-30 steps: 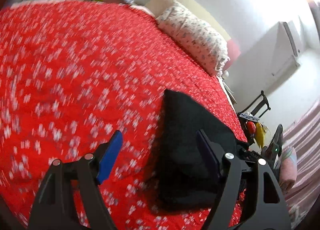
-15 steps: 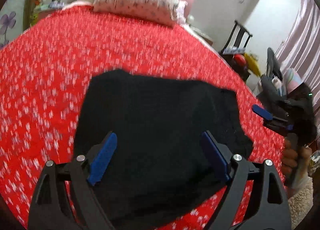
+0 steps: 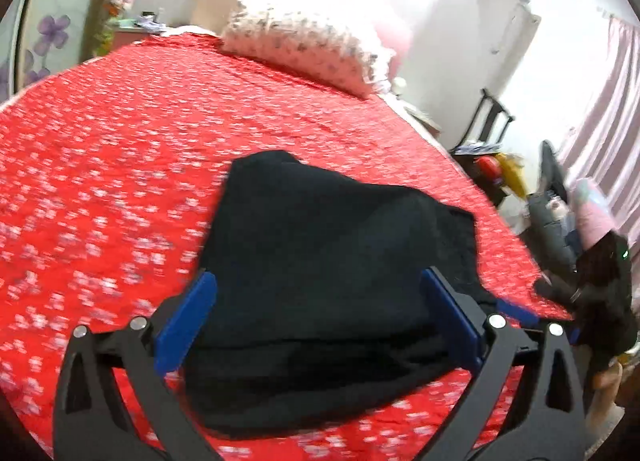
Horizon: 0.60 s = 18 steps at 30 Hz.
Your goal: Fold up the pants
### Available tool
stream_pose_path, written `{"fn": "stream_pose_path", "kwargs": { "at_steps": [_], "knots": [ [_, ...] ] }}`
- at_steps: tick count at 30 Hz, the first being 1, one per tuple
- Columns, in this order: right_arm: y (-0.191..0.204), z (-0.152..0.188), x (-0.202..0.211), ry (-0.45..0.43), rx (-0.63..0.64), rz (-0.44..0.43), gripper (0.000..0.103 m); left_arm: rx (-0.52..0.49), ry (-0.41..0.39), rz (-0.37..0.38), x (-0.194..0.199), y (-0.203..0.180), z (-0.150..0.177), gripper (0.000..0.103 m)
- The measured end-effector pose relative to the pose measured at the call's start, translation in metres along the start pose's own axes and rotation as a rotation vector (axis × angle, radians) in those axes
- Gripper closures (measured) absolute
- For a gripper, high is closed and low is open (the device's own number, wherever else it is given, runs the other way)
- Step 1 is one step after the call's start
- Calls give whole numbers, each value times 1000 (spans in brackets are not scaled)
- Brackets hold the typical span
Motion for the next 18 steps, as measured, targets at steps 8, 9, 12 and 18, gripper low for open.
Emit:
{"fn": "stream_pose_path", "kwargs": {
  "at_steps": [8,9,12,18],
  "knots": [
    [11,-1,8,-104,139,150,16,-181,-80,-227,15,13,-3,2],
    [16,-5,10,-134,169,180,16,-188,-77,-241,15,16,-2,2],
    [18,-14,32,-232,230,281,5,-215,-62,-275,14,18,1,2],
    [-8,-47,55,-339,131,272,1,-254,-59,-285,13,19,1,2]
  ]
}}
Point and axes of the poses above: each gripper's, at about its wrist camera, not at the fingertips, and x roughly against the way its jaws point, y to its left, z to its underside, the point moved 9 cm from there along -x, roughly the way its jaws point, and after that the axes turned 1 degree about x, right-handed, at the moved point
